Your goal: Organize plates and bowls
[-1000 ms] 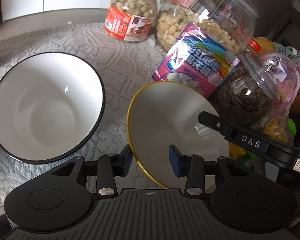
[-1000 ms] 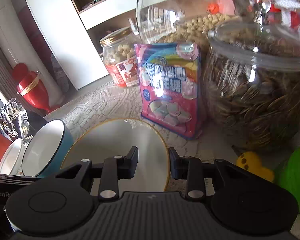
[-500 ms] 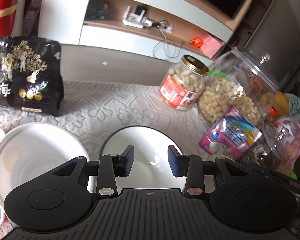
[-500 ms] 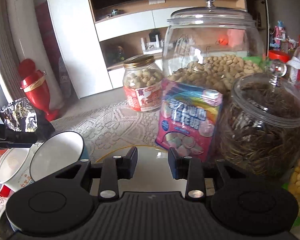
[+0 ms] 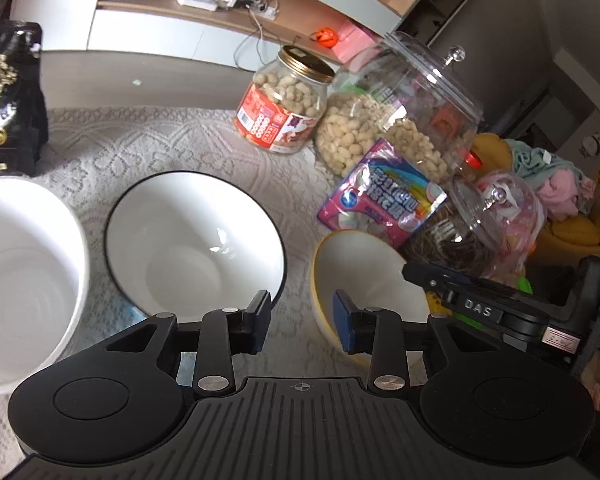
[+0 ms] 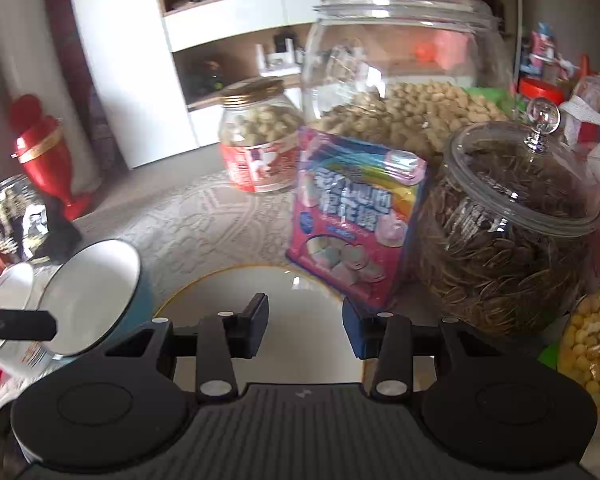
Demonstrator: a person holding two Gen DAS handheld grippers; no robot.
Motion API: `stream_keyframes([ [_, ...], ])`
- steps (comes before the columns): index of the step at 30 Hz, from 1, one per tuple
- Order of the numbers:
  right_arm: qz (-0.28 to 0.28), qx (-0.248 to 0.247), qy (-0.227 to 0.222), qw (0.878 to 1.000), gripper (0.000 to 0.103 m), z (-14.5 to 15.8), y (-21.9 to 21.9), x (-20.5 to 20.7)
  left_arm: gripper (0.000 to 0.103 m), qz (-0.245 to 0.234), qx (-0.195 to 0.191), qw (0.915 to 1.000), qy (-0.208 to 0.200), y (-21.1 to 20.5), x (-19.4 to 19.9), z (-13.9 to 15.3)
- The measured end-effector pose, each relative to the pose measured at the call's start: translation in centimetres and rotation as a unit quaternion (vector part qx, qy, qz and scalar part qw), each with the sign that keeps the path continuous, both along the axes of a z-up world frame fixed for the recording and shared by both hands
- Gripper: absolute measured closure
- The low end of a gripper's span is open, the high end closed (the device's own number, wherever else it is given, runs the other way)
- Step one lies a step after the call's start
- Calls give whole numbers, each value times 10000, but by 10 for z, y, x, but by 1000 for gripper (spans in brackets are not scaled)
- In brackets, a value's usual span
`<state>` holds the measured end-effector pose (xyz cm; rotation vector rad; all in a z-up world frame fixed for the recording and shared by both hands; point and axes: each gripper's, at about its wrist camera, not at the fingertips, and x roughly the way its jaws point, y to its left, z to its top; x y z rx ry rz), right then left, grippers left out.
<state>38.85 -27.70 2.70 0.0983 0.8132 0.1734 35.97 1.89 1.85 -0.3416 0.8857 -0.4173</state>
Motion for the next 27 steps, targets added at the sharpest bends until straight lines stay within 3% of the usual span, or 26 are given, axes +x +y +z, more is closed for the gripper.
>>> stream_keyframes([
  [3, 608, 85, -211, 9979, 61, 12, 16, -34, 66, 458, 401, 9979, -239, 19, -40, 5],
  [6, 1120, 542, -24, 9922, 50, 18, 32, -55, 66, 1002, 788, 9913, -336, 43, -80, 6],
  [9, 1597, 802, 338, 9833, 48, 10, 58, -71, 66, 1451, 1184, 9818, -317, 63, -109, 2],
  [14, 1930, 387, 628, 9784, 48, -20, 102, -93, 66, 1807, 882, 9793, 224, 94, -126, -22],
  [17, 1911, 435, 871, 9767, 48, -33, 111, -94, 66, 1749, 553, 9817, 514, 99, -127, -38],
  [22, 1922, 393, 1126, 9741, 46, -46, 122, -97, 66, 1579, 519, 9825, 846, 92, -121, -64],
  [24, 1912, 275, 1093, 9751, 46, -47, 126, -97, 70, 1533, 363, 9835, 893, 92, -119, -69],
  [27, 1865, 272, 1103, 9759, 45, -46, 133, -94, 71, 1625, 550, 9825, 718, 94, -118, -61],
])
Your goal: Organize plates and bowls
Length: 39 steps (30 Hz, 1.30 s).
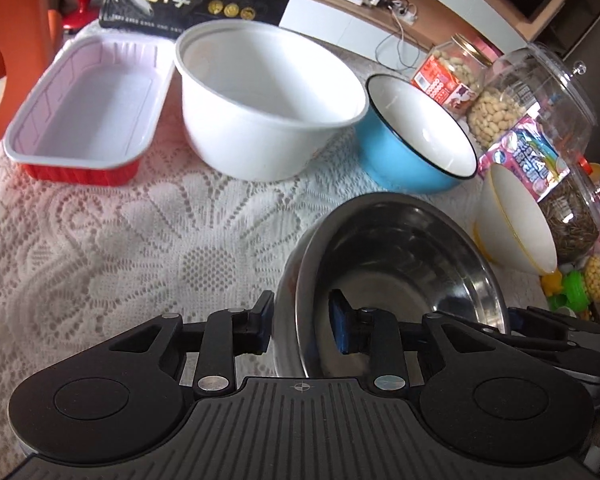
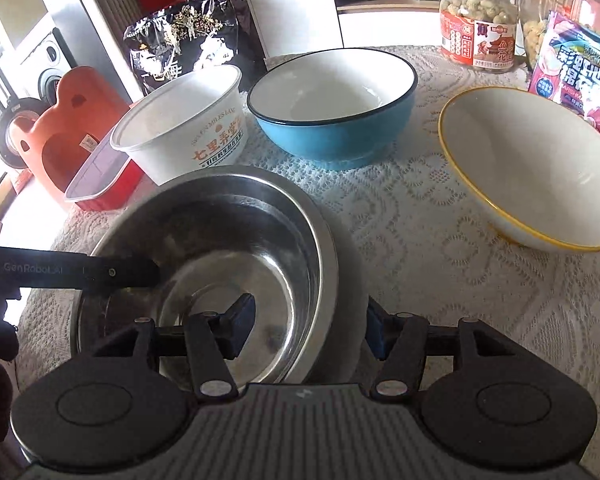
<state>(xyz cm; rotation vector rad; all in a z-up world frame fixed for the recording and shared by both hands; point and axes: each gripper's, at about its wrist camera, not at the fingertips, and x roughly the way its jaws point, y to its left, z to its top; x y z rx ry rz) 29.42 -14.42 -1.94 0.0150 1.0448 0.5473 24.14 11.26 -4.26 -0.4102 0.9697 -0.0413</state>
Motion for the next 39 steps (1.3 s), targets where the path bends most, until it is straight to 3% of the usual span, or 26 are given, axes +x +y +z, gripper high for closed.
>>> stream_keyframes([
  [5, -14, 2, -76, 10000, 45, 1, 16, 7, 73, 99, 284, 9992, -263, 7, 7, 18],
  [7, 42, 78, -67, 9999, 45, 1, 21, 10, 79, 129, 259, 9990, -328, 10, 10, 21],
  [13, 319, 137, -99, 9993, 46, -1, 22, 13, 79, 151, 676, 9965, -462, -2, 13, 35],
  [15, 362, 177, -320, 9987, 46, 8, 13, 11, 79, 222, 938, 9937, -573, -8, 13, 45],
  [18, 272, 83, -1065, 9939, 46, 35, -10, 8, 79, 393, 1170, 9888, -842, -19, 13, 65],
  [21, -185, 45, -1711, 9851, 46, 64, -51, 13, 79, 240, 595, 9899, -1266, -36, 22, 87],
  [24, -1005, -187, -1878, 9769, 46, 74, -97, 33, 78, -402, -424, 9922, -1098, -70, 51, 85],
  [26, -1602, -410, -1710, 9713, 46, 68, -128, 52, 78, -720, -649, 9921, -791, -101, 71, 72],
  [29, -2007, -367, -1240, 9711, 46, 46, -162, 79, 78, -975, -418, 9932, -476, -146, 101, 52],
  [36, -2002, -3, -472, 9786, 59, -5, -179, 120, 78, -1049, 179, 9943, 49, -193, 146, 12],
  [39, -1776, 274, -49, 9837, 71, -20, -174, 128, 78, -1084, 231, 9937, 173, -198, 157, 1],
])
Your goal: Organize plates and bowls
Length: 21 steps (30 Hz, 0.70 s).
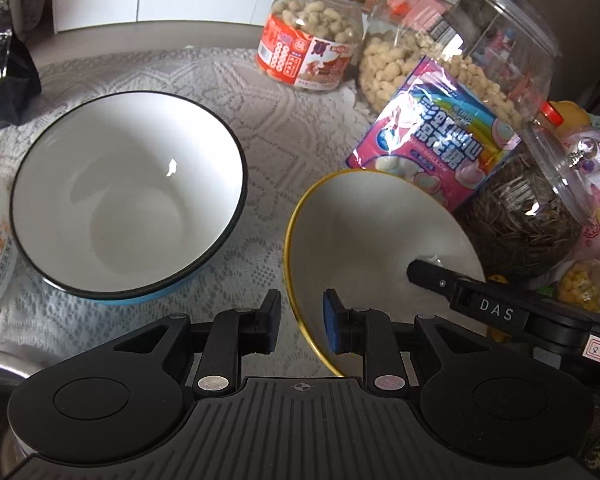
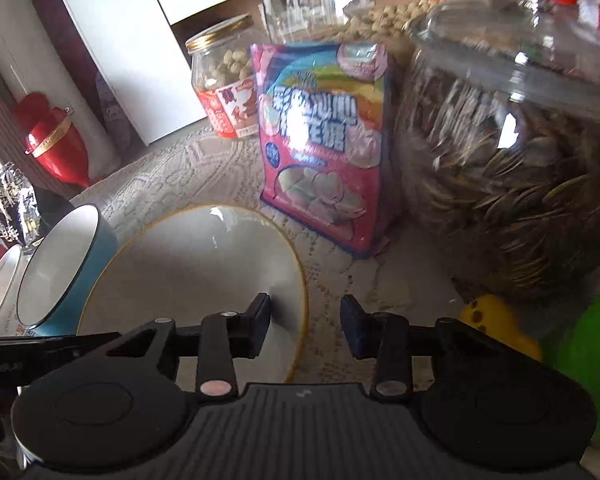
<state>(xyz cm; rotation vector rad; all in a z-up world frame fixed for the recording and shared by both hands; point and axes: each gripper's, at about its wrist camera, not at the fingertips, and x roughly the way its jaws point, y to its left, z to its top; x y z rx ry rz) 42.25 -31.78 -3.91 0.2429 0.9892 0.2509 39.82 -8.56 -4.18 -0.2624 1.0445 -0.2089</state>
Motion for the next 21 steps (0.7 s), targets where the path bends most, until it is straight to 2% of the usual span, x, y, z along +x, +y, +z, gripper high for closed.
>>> stream_keyframes([
  [2, 208, 112, 120, 9996, 76, -5, 6, -1, 78, -84, -23, 9999, 98, -2, 6, -7],
  [5, 367, 12, 59, 9993, 76, -1, 17, -13, 77, -163, -55, 9998, 138, -4, 5, -11],
  [11, 518, 78, 230, 9984, 76, 5, 26, -38, 77, -279, -166, 9990, 293, 11, -23, -1],
  [14, 792, 54, 228, 9966, 76, 10, 29, -57, 78, -418, -61, 9985, 342, 16, -40, 1],
  [18, 949, -272, 256, 9948, 75, 8, 34, -72, 78, -687, -282, 9962, 464, 25, -52, 8],
  [21, 839, -701, -215, 9938, 75, 24, 28, -82, 78, -792, -227, 9964, 217, 40, -58, 33],
])
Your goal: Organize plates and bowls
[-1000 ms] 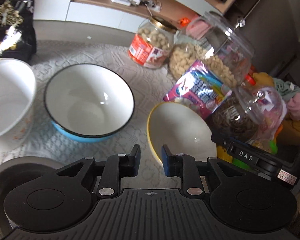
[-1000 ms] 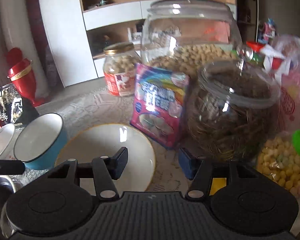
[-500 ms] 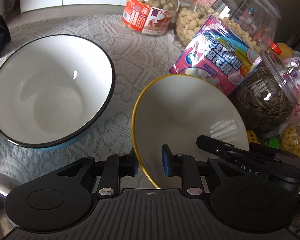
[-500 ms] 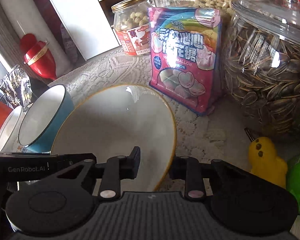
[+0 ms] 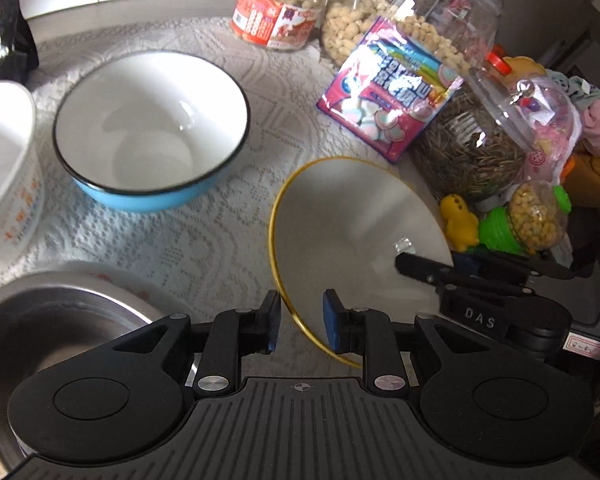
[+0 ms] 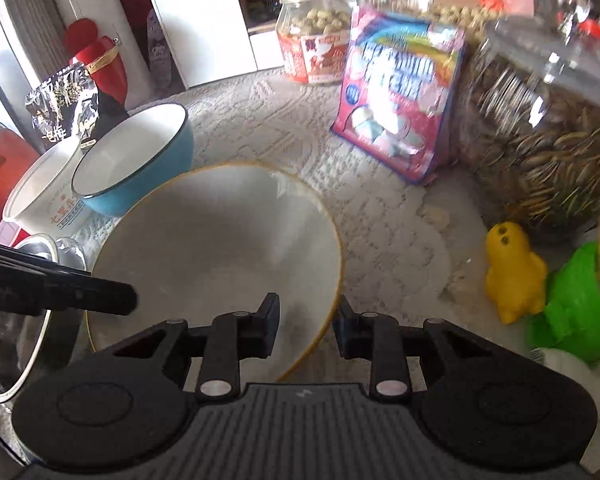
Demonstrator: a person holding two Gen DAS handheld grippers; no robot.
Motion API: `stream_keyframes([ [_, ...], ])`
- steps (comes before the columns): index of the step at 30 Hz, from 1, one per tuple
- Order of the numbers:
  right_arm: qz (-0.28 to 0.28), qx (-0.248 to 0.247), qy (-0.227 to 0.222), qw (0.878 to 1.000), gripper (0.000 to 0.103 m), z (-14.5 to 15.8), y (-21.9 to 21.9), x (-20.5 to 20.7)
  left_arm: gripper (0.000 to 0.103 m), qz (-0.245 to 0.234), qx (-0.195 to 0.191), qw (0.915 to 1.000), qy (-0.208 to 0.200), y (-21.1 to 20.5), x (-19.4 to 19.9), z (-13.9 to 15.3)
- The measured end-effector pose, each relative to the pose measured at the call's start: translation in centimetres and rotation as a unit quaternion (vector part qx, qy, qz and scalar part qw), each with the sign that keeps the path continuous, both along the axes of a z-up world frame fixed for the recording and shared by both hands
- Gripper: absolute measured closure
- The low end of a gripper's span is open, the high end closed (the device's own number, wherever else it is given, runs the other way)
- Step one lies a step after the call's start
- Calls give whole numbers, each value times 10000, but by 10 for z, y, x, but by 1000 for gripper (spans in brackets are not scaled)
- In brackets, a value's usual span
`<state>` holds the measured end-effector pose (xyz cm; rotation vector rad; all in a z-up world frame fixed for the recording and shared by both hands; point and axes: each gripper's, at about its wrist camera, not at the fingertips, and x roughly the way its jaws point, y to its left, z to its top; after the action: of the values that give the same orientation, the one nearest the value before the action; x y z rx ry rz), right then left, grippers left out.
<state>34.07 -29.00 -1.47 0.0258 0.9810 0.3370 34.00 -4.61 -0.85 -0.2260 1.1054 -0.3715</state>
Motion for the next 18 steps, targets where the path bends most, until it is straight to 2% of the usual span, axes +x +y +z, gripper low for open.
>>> stream_keyframes([
  [4, -222, -194, -529, 9982, 70, 35, -7, 0, 78, 267, -92, 9971, -707, 39, 8, 41],
  [6, -311, -262, -615, 9973, 70, 51, -4, 7, 78, 605, -123, 9918, -1122, 63, 21, 53],
  [8, -373, -261, -571, 9973, 69, 61, 3, 16, 78, 860, -120, 9878, -1293, 82, 39, 53],
  [13, -451, 114, -96, 9989, 68, 77, 38, 57, 78, 1240, 550, 9845, -1114, 108, 85, 27],
  [16, -364, 225, -25, 9991, 68, 76, 69, 82, 78, 1265, 384, 9870, -910, 121, 94, 13],
  [18, -305, 215, 155, 9992, 68, 66, 91, 99, 78, 1274, 423, 9874, -835, 123, 96, 4],
])
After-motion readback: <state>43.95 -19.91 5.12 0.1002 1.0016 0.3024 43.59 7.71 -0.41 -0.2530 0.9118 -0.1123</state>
